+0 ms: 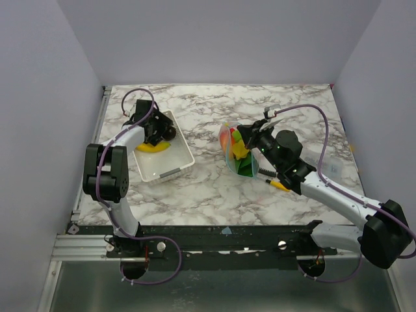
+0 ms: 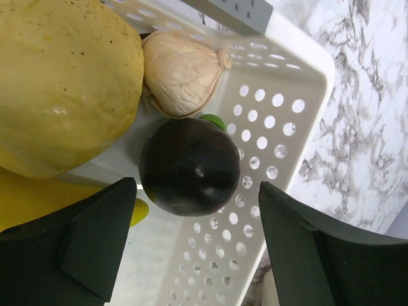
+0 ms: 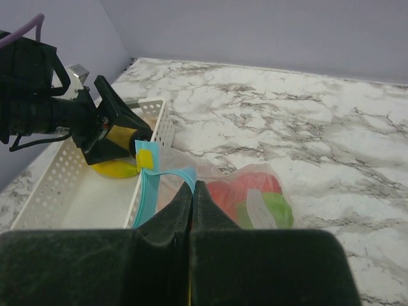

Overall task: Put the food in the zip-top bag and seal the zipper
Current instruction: Pick up the fake vegetable from the bin.

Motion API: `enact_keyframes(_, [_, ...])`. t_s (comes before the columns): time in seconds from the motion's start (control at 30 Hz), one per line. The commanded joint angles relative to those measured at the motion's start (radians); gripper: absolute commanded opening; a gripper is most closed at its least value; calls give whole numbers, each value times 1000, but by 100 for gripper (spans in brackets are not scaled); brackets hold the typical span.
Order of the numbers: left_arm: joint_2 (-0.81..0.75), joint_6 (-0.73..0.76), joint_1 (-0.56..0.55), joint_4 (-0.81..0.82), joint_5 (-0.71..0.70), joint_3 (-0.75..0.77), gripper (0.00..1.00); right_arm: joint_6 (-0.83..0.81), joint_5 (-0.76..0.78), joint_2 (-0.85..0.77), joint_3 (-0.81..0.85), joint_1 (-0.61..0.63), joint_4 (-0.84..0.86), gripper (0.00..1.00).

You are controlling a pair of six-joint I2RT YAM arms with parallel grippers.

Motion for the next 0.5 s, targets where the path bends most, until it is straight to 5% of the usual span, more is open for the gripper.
enact_keyframes(0.0, [2, -86, -15, -17, -80, 21, 78, -5, -14, -4, 3, 4, 36, 1])
enact_keyframes(0.47, [-21, -314, -40, 0, -161, -38, 76, -2, -16, -15, 0, 4, 37, 1])
